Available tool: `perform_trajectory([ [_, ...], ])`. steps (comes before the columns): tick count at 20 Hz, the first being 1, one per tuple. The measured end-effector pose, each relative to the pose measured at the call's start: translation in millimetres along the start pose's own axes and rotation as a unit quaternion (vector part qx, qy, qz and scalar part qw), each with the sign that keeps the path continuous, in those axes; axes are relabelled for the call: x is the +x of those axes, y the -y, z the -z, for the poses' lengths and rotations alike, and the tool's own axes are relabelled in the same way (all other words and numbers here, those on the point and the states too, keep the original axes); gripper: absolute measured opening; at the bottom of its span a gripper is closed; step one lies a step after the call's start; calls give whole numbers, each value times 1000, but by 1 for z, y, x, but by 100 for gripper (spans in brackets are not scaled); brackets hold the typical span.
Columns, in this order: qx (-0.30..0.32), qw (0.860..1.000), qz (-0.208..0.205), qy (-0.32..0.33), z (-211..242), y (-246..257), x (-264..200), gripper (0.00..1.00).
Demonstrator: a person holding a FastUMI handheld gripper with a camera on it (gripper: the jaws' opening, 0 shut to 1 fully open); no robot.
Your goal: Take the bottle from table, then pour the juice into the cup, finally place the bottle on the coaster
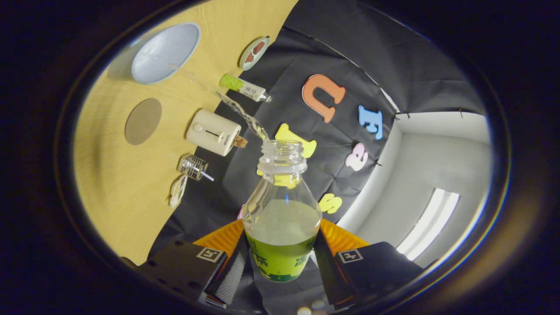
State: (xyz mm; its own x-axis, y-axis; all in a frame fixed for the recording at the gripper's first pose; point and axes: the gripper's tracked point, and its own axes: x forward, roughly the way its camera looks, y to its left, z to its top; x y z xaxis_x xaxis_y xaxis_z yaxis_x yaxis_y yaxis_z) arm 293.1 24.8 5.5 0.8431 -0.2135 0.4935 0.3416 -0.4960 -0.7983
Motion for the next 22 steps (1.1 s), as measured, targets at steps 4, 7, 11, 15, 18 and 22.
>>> perform_trajectory([
  [4,-14,1000,20,8,-4,9,-1,80],
  [7,-21,999,34,9,-6,18,1,80],
  [11,-39,997,57,17,-10,31,2,80],
  [15,-52,996,76,22,-13,43,2,80],
  [18,-58,995,82,23,-13,48,1,80],
  [22,-66,994,89,18,-9,56,5,80],
])
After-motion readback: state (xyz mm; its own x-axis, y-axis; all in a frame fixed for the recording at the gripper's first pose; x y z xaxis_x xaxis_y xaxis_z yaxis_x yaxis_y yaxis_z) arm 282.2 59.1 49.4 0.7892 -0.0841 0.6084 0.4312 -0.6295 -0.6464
